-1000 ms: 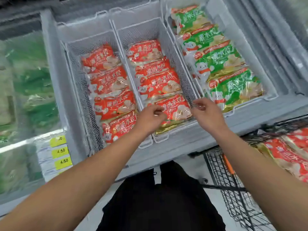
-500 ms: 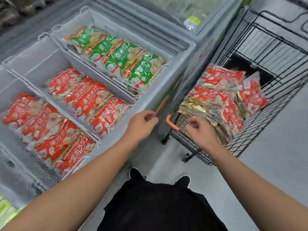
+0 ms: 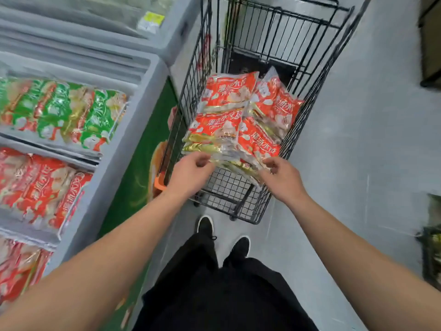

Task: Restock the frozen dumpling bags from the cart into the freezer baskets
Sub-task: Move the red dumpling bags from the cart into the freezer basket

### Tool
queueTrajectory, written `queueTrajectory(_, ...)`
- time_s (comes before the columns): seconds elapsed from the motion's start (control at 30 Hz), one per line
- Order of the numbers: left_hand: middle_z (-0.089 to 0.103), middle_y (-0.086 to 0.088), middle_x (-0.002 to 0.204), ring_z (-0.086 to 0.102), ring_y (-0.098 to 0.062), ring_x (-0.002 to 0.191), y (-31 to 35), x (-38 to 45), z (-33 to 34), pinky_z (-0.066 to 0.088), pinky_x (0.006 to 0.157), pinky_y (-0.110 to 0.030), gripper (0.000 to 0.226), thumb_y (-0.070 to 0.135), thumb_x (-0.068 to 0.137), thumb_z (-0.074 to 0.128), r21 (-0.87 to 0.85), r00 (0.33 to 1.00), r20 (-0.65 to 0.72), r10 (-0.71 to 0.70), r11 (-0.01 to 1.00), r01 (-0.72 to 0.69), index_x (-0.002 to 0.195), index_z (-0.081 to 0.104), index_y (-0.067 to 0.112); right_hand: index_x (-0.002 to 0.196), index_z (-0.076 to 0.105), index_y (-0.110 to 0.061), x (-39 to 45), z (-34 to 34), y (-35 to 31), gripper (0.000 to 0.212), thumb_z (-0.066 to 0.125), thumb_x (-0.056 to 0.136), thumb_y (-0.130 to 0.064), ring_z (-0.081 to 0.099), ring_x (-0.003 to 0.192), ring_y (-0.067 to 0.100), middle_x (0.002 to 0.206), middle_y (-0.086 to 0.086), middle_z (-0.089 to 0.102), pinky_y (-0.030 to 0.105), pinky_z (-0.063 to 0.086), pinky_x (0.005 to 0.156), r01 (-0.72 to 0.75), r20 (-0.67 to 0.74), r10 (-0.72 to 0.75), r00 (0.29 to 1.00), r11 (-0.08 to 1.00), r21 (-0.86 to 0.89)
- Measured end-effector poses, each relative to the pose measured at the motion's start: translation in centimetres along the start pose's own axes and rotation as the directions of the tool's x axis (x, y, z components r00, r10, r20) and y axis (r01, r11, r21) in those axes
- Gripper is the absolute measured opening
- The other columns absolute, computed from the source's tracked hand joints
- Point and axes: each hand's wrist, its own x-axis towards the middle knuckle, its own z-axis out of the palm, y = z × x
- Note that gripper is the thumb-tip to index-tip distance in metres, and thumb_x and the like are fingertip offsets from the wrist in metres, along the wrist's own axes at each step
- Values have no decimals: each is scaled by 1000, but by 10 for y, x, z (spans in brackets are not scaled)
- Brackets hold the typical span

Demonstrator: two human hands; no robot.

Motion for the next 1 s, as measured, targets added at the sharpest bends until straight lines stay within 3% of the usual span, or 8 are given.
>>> queueTrajectory(0.23, 63, 4, 126, 52, -7, 105, 26, 93, 19, 36, 88, -21, 41, 27, 97, 60, 96, 992, 123, 17, 995, -29, 136, 58, 16, 120, 63, -16, 69, 4, 6, 31, 64, 91, -27, 55, 97, 14, 123, 1, 63, 21, 39, 66, -85, -12, 85, 996, 996, 17)
queueTrajectory(0.33, 61, 5, 122, 54, -9, 103, 23, 137, 22, 39, 77, -18, 42, 28, 97, 60, 88, 989, 149, -10, 996, -3, 137, 56, 17, 122, 63, -14, 102, 15, -1, 33, 63, 93, -29, 58, 103, 17, 122, 2, 63, 25, 43, 79, -140, -5, 140, 990, 989, 55)
queueTrajectory(0.43, 60, 7, 116, 54, -8, 101, 14, 176, 24, 35, 66, -10, 40, 33, 98, 59, 71, 983, 177, -46, 997, 34, 135, 56, 17, 124, 62, -13, 139, 34, -9, 32, 62, 95, -27, 58, 104, 16, 124, 2, 63, 24, 42, 83, -196, 27, 194, 981, 977, 79)
queueTrajectory(0.57, 63, 7, 118, 55, -9, 105, -5, 220, 27, 39, 81, -20, 44, 44, 97, 59, 65, 974, 198, -110, 993, 98, 132, 59, 16, 129, 59, -11, 195, 64, -19, 36, 61, 96, -26, 55, 103, 14, 122, 1, 62, 24, 39, 85, -284, 66, 278, 958, 953, 107)
queueTrajectory(0.67, 63, 7, 120, 55, -7, 103, -18, 240, 26, 38, 75, -15, 41, 37, 97, 61, 46, 966, 208, -151, 988, 145, 132, 60, 17, 130, 56, -11, 231, 84, -24, 37, 58, 97, -28, 58, 102, 18, 118, 1, 60, 30, 46, 84, -381, 88, 371, 924, 909, 171)
queueTrajectory(0.83, 58, 10, 110, 56, -11, 104, -37, 271, 20, 42, 86, -25, 35, 27, 95, 62, 24, 954, 192, -229, 973, 229, 129, 61, 19, 98, 62, -14, 278, 119, -26, 14, 58, 94, -27, 56, 86, 23, 90, 3, 59, 30, 41, 74, -507, -18, 523, 852, 833, 221)
queueTrajectory(1.0, 63, 6, 119, 61, -13, 103, -44, 283, 22, 49, 95, -31, 29, 26, 93, 62, 25, 943, 189, -273, 962, 273, 121, 62, 20, 91, 69, -12, 272, 114, -29, 8, 62, 88, -14, 60, 77, 18, 88, 2, 68, 28, 47, 69, -496, -38, 535, 844, 806, 323)
